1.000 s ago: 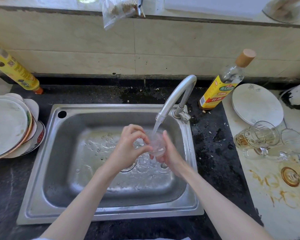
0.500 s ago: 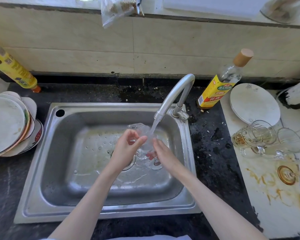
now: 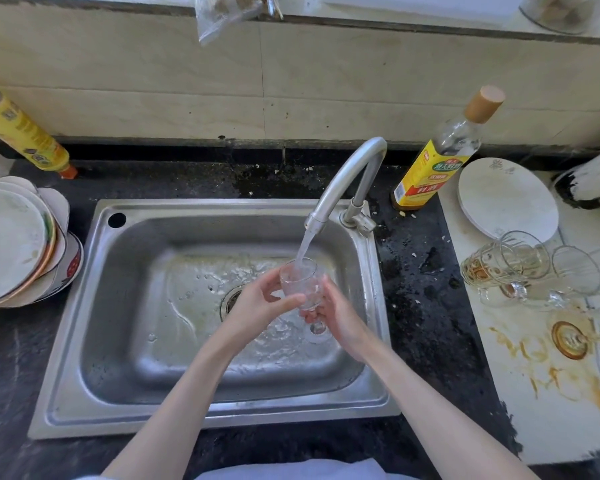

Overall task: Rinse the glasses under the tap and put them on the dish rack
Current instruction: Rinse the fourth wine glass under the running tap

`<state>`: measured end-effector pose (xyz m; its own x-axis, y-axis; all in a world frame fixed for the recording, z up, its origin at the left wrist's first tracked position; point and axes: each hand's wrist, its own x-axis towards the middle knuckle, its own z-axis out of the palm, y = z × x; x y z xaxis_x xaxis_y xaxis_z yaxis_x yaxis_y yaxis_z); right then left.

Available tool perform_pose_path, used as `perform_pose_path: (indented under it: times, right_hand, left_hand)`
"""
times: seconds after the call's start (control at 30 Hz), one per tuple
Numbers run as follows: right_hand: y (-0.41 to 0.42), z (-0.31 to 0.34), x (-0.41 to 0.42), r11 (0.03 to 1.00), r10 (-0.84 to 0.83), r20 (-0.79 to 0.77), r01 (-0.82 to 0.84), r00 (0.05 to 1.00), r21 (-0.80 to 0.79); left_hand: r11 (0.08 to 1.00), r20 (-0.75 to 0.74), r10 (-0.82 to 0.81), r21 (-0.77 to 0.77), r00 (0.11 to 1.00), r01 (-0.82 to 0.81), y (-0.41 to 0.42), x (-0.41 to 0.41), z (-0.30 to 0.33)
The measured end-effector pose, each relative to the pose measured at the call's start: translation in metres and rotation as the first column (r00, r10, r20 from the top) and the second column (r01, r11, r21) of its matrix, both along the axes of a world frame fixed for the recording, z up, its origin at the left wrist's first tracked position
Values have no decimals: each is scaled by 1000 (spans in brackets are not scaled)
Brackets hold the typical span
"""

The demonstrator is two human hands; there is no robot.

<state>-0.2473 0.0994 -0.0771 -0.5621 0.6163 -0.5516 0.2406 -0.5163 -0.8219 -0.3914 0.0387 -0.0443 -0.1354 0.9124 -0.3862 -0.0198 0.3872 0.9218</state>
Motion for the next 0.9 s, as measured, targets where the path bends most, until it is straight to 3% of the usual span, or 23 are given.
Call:
perform_pose_path:
  times: [0.27, 0.73, 0.9]
  right_hand:
    - [1, -2, -8, 995, -58, 5, 57, 998, 81]
    - [0, 2, -7, 996, -83, -93, 79, 992, -52]
    - [1, 4, -8, 995, -70, -101, 62, 992, -80]
  left_hand:
    - [995, -137, 83, 67, 987, -74, 0, 0, -4]
    - [994, -214, 70, 102, 974, -49, 1, -2, -12]
    - [992, -175, 52, 119, 983, -32, 2, -1, -15]
